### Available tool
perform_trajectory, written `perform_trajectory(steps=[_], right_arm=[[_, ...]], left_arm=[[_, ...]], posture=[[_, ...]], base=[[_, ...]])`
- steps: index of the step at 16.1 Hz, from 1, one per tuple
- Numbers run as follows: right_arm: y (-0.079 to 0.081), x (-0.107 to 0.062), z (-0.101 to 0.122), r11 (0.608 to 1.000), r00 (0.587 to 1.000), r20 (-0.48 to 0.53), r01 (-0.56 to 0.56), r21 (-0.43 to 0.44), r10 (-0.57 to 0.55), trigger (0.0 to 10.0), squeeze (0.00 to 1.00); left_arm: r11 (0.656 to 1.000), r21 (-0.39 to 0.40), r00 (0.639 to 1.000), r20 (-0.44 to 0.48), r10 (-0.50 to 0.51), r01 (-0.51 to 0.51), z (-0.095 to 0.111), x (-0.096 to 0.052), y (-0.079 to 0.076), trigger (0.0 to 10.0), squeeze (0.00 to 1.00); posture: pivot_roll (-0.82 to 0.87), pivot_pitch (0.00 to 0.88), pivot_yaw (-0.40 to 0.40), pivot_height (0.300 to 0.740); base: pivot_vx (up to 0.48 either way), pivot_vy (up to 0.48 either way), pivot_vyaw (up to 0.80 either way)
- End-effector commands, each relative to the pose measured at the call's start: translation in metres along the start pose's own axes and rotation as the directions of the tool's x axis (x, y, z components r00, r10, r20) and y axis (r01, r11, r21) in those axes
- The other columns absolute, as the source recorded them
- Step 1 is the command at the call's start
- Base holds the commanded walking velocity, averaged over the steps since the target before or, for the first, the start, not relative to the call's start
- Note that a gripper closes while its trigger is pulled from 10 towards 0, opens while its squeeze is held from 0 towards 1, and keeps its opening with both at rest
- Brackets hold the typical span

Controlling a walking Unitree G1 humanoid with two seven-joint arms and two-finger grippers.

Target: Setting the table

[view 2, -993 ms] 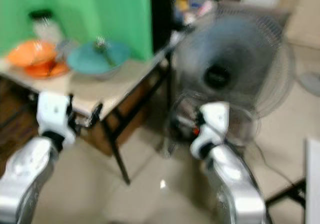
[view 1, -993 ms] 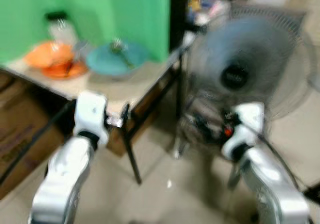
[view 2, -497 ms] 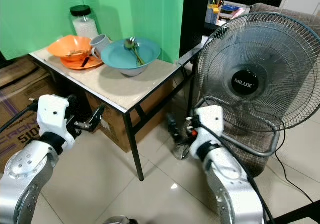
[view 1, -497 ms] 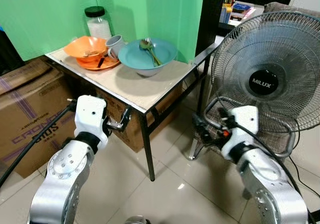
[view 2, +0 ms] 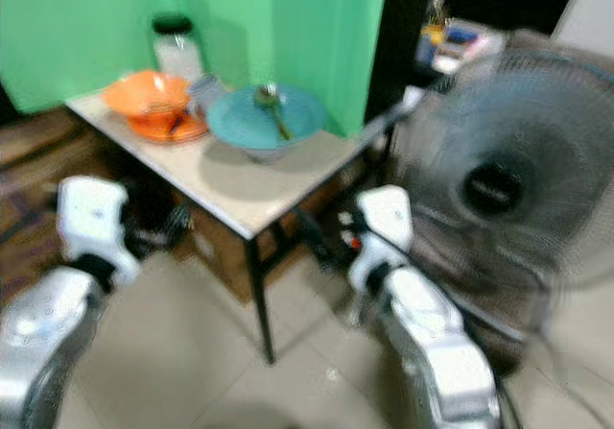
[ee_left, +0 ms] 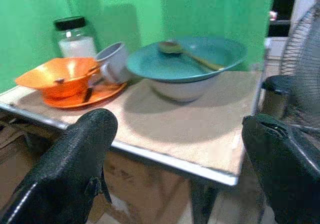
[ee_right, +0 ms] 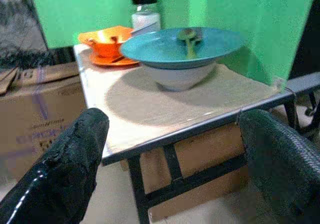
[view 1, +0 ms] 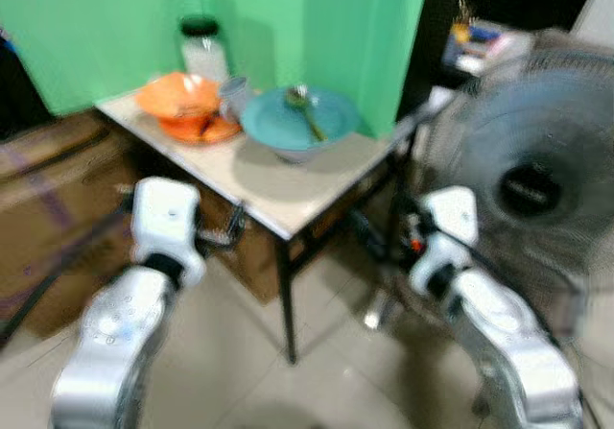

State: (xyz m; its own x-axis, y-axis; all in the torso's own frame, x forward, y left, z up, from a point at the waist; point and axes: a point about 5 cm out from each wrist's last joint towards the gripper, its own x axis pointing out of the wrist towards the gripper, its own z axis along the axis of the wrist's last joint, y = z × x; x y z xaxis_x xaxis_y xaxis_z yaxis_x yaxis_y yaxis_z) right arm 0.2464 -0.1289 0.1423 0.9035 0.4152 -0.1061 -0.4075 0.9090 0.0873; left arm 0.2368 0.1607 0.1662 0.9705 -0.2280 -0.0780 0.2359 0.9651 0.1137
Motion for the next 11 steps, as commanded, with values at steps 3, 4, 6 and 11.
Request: perform_trajectory(steps=[3,4,6,11], right_arm=[[-0.001,0.003,0.007,0.999,0.999,0.027,-0.039,0.004,0.039,10.0,1.00],[0.000,0.004,0.008,0.999,0.999,0.031,-0.045,-0.003,0.045,10.0,1.00],[0.001,0.010,0.013,1.000,0.998,0.053,-0.026,-0.003,0.026,10.0,1.00],[-0.002,0.015,0.023,1.000,0.999,0.041,0.001,-0.003,-0.001,10.0,0.00]], left_arm=[[1.000,0.006,1.000,0.013,0.007,-0.007,0.005,-0.001,0.001,10.0,0.00],[1.000,0.013,1.000,0.008,0.009,-0.009,0.005,-0.002,0.002,10.0,0.00],[1.000,0.021,1.000,0.008,0.014,-0.014,0.004,0.000,0.005,10.0,0.00],[1.000,0.025,1.000,0.009,-0.007,0.006,0.005,0.002,0.005,10.0,0.00]], posture=[[0.21,0.000,0.001,0.740],[0.21,0.000,-0.002,0.740],[0.20,0.000,0.003,0.740],[0.20,0.000,0.000,0.740]], base=[[0.287,0.000,0.80],[0.285,0.000,0.80],[0.283,0.000,0.40],[0.286,0.000,0.00]])
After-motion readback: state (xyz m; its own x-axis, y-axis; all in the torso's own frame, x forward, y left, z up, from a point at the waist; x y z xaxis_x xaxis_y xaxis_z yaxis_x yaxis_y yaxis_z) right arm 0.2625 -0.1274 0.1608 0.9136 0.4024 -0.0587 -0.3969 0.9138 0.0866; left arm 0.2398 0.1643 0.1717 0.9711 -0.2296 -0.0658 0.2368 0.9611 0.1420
